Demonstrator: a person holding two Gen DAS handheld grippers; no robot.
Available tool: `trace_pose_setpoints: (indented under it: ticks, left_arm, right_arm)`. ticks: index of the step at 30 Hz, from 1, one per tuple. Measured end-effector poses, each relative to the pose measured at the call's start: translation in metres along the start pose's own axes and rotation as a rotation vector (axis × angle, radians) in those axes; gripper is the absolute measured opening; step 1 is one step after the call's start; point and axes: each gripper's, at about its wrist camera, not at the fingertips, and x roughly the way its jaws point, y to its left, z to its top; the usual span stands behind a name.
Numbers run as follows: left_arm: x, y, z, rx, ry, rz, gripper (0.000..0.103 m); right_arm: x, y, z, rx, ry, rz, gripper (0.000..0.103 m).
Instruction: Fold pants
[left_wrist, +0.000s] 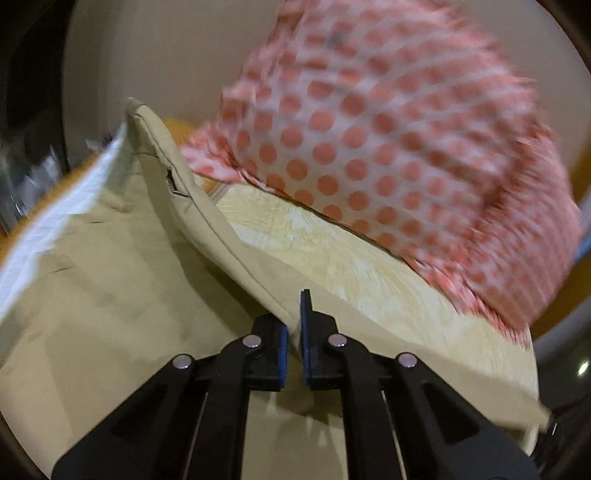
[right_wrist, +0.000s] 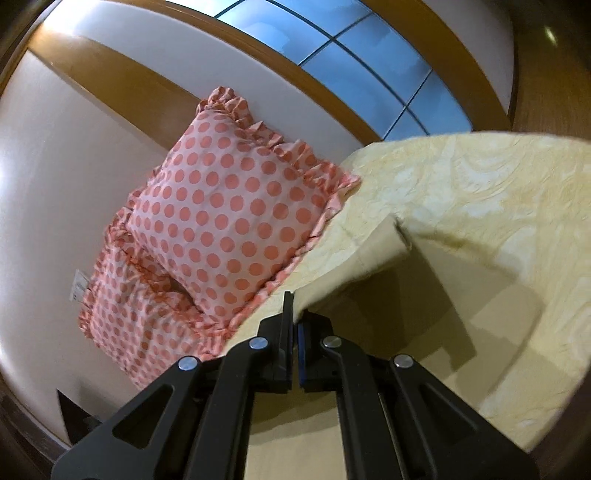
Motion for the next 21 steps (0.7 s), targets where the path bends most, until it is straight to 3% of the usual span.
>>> trace_pose_setpoints:
  ticks: [3,7,12,15,17,18,19,21]
  left_arm:
    - [-0.052,0.010,-0.056,0.060,-0.031,0.045,0.008]
    - [-0.078,0.032,-0.125,0.061,-0.004,0.104,0.008]
    - [-0.081,0.047,-0.165,0.022,0.021,0.108,0.008]
    - [-0.085,0.044,-0.175,0.054,-0.001,0.126,0.010]
    - [-0.094,0.039,-0.181,0.093,-0.026,0.144,0.015]
    - [-0.100,0.039,-0.184,0.105,-0.034,0.145,0.019]
    - [-0.105,0.038,-0.185,0.115,-0.042,0.156,0.029]
    - [-0.119,0.036,-0.186,0.133,-0.072,0.168,0.038]
  right_arm:
    - [-0.001,-0.019,-0.007,0.025,0.036,-0.039,0.001]
    - [-0.008,-0.035,-0.015,0.038,0.052,-0.076,0.001]
    - [-0.014,-0.047,-0.019,0.041,0.063,-0.113,0.002]
    - [-0.018,-0.046,-0.024,0.006,0.076,-0.161,0.002]
    - [-0.030,-0.044,-0.026,-0.012,0.045,-0.217,0.019]
    - [-0.036,-0.044,-0.025,-0.018,0.020,-0.237,0.047]
    - [-0.043,-0.045,-0.025,-0.023,-0.019,-0.256,0.065]
    - [-0.052,-0.049,-0.025,-0.023,-0.064,-0.286,0.064]
